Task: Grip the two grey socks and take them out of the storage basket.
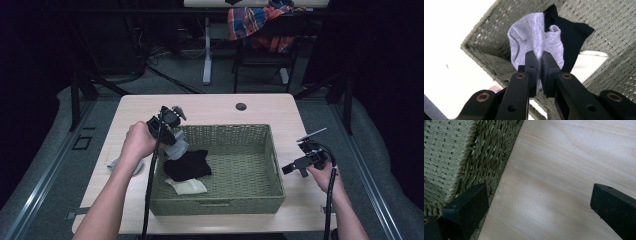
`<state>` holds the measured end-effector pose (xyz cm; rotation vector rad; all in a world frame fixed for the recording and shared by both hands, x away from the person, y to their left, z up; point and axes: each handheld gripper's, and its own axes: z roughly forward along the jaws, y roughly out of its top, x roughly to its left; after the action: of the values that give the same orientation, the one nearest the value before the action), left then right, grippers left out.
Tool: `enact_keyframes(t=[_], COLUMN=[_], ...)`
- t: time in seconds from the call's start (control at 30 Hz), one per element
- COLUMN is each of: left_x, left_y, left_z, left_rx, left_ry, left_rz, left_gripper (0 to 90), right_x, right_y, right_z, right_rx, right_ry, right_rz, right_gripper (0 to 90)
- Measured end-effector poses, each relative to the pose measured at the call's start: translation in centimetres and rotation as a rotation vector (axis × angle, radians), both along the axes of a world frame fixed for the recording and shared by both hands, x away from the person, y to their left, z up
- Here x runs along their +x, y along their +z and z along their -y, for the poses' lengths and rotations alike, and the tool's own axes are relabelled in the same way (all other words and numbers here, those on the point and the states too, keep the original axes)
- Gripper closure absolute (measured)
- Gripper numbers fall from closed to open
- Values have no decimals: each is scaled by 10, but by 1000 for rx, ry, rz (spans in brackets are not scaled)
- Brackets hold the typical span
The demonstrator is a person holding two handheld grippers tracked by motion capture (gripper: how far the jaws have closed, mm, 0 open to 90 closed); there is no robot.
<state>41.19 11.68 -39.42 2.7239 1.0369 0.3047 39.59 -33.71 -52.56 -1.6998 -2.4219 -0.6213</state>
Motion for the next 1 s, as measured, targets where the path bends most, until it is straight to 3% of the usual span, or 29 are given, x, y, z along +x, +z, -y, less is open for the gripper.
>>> enact_keyframes(t=[0.07, 0.13, 0.23, 0.67, 1.0], left_x=[1, 2, 2, 6, 6], left_y=[6, 11, 17, 43, 56], left_z=[0, 0, 1, -2, -19], left_rx=[-1, 3, 8, 14, 16], left_ry=[1, 0, -5, 6, 43], left_rz=[8, 13, 19, 63, 84], left_gripper=[851, 852, 851, 851, 851], right_x=[-1, 1, 0, 0, 0], right_y=[-1, 1, 0, 0, 0], right_z=[-1, 1, 0, 0, 0], right_rx=[13, -7, 4, 2, -1], right_ry=[-21, 14, -6, -3, 2], right_rz=[11, -5, 3, 1, -2], right_gripper=[15, 15, 15, 15, 15])
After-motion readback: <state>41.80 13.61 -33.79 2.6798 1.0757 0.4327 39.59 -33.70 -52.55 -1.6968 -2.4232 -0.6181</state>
